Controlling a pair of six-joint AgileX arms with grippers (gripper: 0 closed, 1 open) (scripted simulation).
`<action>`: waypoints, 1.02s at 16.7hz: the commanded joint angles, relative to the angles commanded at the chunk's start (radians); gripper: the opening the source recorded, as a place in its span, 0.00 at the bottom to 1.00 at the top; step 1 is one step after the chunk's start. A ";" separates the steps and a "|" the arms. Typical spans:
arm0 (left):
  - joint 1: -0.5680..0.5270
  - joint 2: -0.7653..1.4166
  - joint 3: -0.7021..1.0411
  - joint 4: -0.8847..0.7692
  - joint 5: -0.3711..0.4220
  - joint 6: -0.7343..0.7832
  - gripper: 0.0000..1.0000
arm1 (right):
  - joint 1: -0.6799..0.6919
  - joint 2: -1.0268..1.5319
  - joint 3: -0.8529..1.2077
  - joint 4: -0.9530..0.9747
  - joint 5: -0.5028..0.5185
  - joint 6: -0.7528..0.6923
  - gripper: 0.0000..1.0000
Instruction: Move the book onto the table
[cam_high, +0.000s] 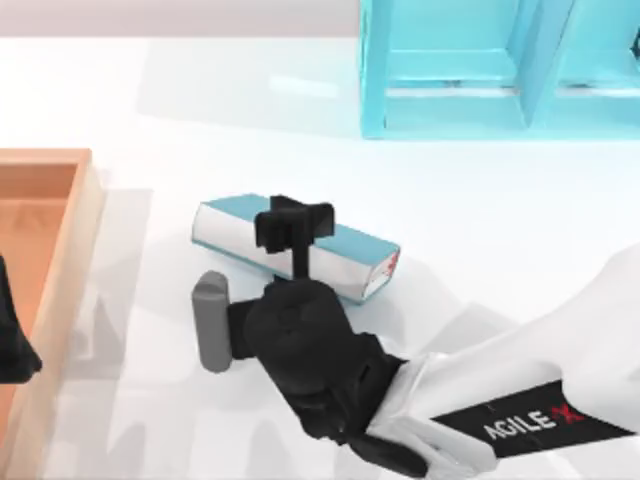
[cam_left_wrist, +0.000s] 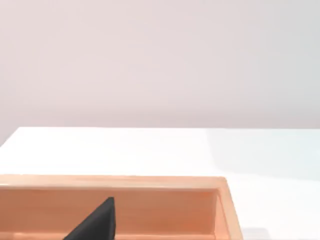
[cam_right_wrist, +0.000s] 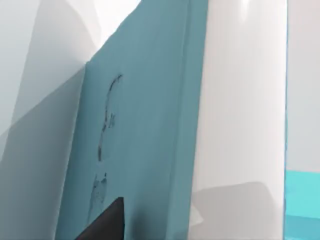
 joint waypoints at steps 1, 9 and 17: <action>0.000 0.000 0.000 0.000 0.000 0.000 1.00 | 0.000 0.000 0.000 0.000 0.000 0.000 1.00; 0.000 0.000 0.000 0.000 0.000 0.000 1.00 | 0.073 -0.019 -0.029 -0.065 0.060 0.051 1.00; 0.000 0.000 0.000 0.000 0.000 0.000 1.00 | 0.394 -0.165 -0.129 -0.333 0.338 0.334 1.00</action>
